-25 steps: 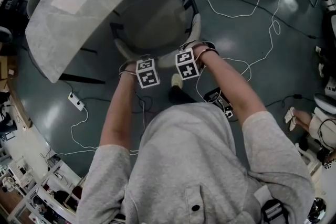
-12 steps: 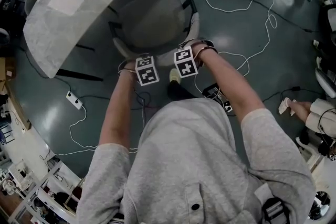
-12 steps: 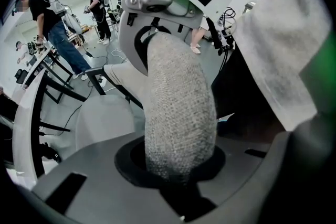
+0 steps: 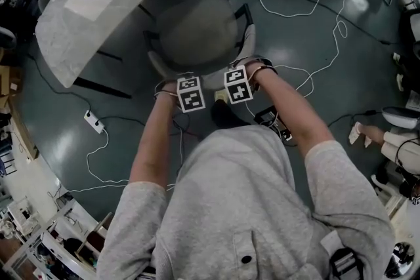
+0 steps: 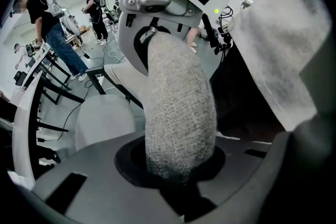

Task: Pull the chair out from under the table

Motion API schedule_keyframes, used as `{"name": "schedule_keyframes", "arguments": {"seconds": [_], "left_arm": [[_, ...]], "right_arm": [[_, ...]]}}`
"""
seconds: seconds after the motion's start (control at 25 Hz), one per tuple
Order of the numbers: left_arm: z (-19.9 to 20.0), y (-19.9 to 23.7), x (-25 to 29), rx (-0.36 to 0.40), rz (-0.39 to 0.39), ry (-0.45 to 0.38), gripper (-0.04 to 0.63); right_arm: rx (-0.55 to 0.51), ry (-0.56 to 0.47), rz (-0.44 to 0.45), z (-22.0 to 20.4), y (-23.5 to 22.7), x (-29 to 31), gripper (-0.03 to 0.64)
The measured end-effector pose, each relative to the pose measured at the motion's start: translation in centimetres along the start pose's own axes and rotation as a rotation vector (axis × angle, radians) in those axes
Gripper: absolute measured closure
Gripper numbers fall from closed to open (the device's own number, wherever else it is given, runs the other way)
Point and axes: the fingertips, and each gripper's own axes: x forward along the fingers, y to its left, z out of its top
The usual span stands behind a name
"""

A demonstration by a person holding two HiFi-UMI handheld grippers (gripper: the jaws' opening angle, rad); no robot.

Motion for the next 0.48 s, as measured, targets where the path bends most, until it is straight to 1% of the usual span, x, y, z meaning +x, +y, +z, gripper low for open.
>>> {"name": "schedule_keyframes", "arguments": {"seconds": [0.48], "left_arm": [[0.3, -6.2, 0.7, 0.002, -0.003, 0.005, 0.495]], "right_arm": [[0.021, 0.003, -0.015, 1.6, 6.0, 0.5, 0.529]]}}
